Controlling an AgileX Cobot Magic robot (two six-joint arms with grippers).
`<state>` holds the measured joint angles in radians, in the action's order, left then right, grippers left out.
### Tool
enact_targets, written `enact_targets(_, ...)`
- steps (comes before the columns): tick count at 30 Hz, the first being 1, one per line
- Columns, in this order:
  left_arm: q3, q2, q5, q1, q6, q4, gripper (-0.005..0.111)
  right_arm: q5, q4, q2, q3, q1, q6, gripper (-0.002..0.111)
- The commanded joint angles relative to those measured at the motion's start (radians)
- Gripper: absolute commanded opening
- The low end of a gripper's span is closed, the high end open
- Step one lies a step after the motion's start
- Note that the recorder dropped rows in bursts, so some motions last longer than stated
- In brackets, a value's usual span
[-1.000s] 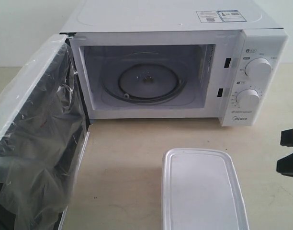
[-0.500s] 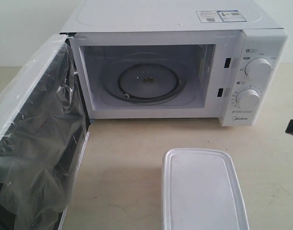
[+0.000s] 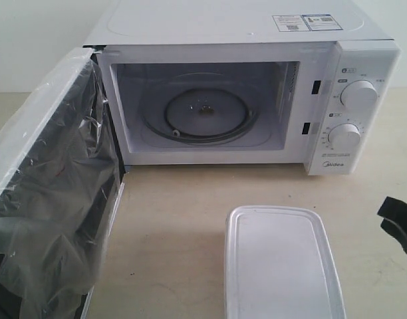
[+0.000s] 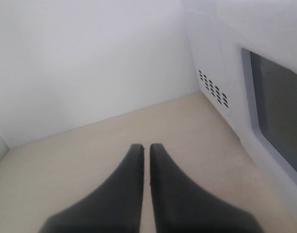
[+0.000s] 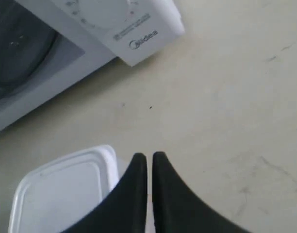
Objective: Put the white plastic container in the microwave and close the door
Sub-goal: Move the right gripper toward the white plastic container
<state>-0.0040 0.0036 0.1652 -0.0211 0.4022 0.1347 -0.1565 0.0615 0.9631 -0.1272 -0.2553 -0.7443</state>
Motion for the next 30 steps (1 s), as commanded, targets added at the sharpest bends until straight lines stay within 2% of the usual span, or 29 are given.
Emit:
enact_targets(1, 0.004, -0.004, -0.007, 0.004, -0.014, 0.004, 0.004, -0.005, 0.361, -0.004, 0.011, -0.043, -0.363, 0.01)
enact_targets(5, 0.004, -0.004, -0.007, 0.004, -0.014, 0.004, 0.004, -0.1, 0.714, 0.005, 0.011, -0.041, -0.745, 0.034)
enact_targets(7, 0.004, -0.004, -0.007, 0.004, -0.014, 0.004, 0.004, -0.101, 0.744, 0.012, 0.011, -0.041, -0.806, 0.036)
enact_targets(13, 0.004, -0.004, -0.007, 0.004, -0.014, 0.004, 0.004, -0.058, 0.717, 0.015, 0.009, -0.043, -0.784, 0.036)
enact_targets(18, 0.004, -0.004, -0.007, 0.004, -0.014, 0.004, 0.004, -0.063, 0.602, 0.015, -0.004, -0.043, -0.696, 0.036)
enact_targets(23, 0.004, -0.004, -0.007, 0.004, -0.014, 0.004, 0.004, -0.063, 0.334, 0.015, -0.002, -0.043, -0.35, 0.036)
enact_targets(30, 0.004, -0.004, -0.007, 0.004, -0.014, 0.004, 0.004, -0.113, 0.03, 0.015, 0.036, -0.043, 0.029, 0.036)
